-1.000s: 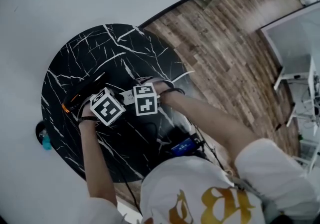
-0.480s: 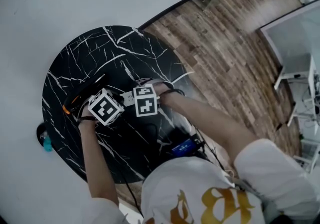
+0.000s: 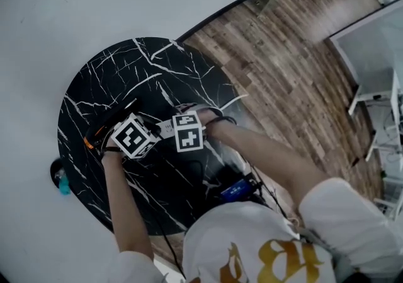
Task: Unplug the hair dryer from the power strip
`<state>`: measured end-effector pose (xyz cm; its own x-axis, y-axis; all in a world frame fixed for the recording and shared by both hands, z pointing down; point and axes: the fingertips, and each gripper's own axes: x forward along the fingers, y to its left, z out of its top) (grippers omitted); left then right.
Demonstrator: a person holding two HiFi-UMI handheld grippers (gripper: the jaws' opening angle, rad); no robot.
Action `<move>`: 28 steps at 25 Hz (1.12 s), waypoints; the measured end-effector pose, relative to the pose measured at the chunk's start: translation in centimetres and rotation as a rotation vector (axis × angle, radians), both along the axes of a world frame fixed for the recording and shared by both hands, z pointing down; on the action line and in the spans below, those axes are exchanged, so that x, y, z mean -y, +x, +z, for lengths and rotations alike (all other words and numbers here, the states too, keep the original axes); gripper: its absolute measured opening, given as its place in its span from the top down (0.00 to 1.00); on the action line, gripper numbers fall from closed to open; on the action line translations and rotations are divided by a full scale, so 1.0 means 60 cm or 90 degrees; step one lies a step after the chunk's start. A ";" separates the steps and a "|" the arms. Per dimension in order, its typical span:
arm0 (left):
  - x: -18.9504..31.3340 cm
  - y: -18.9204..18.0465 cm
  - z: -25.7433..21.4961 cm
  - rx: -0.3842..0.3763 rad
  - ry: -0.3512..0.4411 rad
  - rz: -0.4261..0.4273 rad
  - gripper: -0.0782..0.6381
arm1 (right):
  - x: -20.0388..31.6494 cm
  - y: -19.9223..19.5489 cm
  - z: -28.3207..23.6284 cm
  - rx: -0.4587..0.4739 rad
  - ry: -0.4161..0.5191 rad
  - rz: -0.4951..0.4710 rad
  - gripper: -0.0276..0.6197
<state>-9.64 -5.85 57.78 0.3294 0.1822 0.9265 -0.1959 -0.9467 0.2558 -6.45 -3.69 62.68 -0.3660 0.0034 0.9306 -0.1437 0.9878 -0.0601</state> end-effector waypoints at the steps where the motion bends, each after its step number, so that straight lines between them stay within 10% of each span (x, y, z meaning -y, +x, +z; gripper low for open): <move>1: 0.002 0.004 -0.003 -0.019 -0.031 -0.007 0.82 | -0.003 0.002 0.001 0.000 -0.001 0.003 0.54; 9: -0.012 -0.008 0.007 0.055 0.050 0.004 0.82 | 0.000 0.001 0.002 0.001 0.001 0.001 0.54; 16: 0.007 0.003 -0.006 -0.030 -0.054 -0.024 0.82 | -0.001 -0.001 0.002 0.006 0.002 0.002 0.54; 22: -0.007 -0.006 0.001 0.045 0.061 0.006 0.82 | -0.001 -0.001 0.001 0.006 0.003 0.000 0.54; 28: 0.004 -0.003 -0.001 -0.013 -0.029 -0.032 0.82 | -0.002 -0.001 0.002 0.011 0.006 0.007 0.54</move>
<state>-9.84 -6.10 57.73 0.3578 0.2069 0.9106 -0.2375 -0.9229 0.3030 -6.49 -3.59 62.78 -0.3816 -0.0096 0.9243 -0.1529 0.9868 -0.0529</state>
